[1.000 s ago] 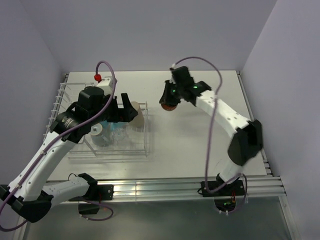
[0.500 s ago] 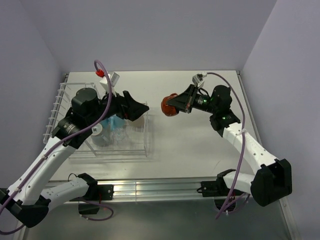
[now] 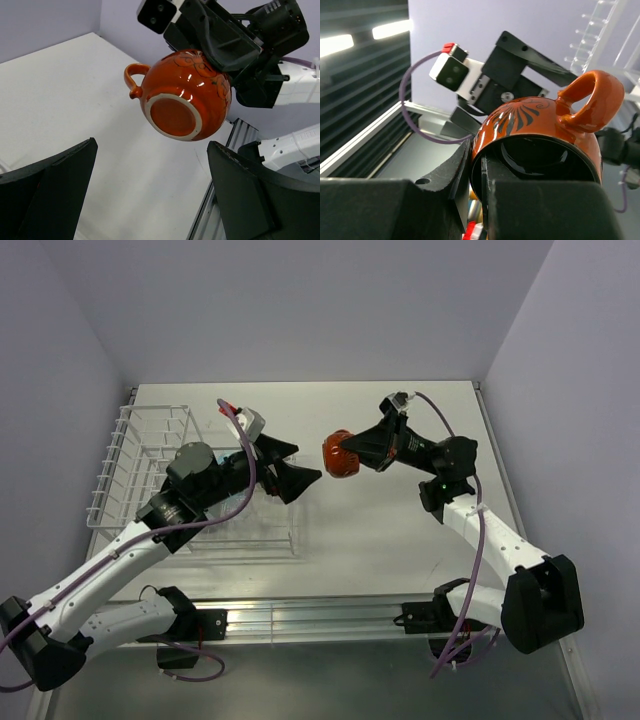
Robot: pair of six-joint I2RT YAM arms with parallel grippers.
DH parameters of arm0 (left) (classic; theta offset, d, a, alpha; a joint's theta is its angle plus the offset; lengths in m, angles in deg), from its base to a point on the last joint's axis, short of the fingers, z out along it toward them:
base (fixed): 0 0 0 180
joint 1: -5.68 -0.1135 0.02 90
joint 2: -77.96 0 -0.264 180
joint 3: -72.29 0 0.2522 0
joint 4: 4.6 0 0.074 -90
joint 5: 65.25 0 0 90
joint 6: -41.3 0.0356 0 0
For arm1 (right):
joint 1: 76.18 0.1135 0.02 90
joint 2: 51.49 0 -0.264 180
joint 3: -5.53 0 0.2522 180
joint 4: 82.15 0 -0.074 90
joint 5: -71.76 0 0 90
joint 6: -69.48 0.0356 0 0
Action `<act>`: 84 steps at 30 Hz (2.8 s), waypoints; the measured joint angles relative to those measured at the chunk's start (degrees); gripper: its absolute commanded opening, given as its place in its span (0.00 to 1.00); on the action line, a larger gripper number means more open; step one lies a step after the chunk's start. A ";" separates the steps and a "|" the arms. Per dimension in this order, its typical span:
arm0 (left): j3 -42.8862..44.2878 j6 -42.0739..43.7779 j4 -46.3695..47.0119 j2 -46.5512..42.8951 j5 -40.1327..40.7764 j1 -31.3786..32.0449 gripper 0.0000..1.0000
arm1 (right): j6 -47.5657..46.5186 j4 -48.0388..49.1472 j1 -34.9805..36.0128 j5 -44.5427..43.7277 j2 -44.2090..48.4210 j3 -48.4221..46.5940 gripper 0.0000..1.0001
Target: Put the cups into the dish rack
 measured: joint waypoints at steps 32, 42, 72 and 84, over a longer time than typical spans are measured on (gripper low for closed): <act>-0.61 -3.08 13.00 7.10 -5.95 3.19 0.99 | 4.48 4.72 0.00 0.85 0.11 1.55 0.00; 1.81 -4.13 13.00 9.09 -7.04 3.26 0.99 | 5.25 6.08 -0.22 0.61 0.17 1.46 0.00; 8.55 -6.49 7.74 11.52 -12.22 0.70 0.99 | 5.88 6.88 0.20 0.39 0.20 -1.73 0.00; 9.64 -10.51 8.55 13.92 -21.77 -2.16 0.99 | 5.55 6.51 0.55 1.86 0.39 -2.08 0.00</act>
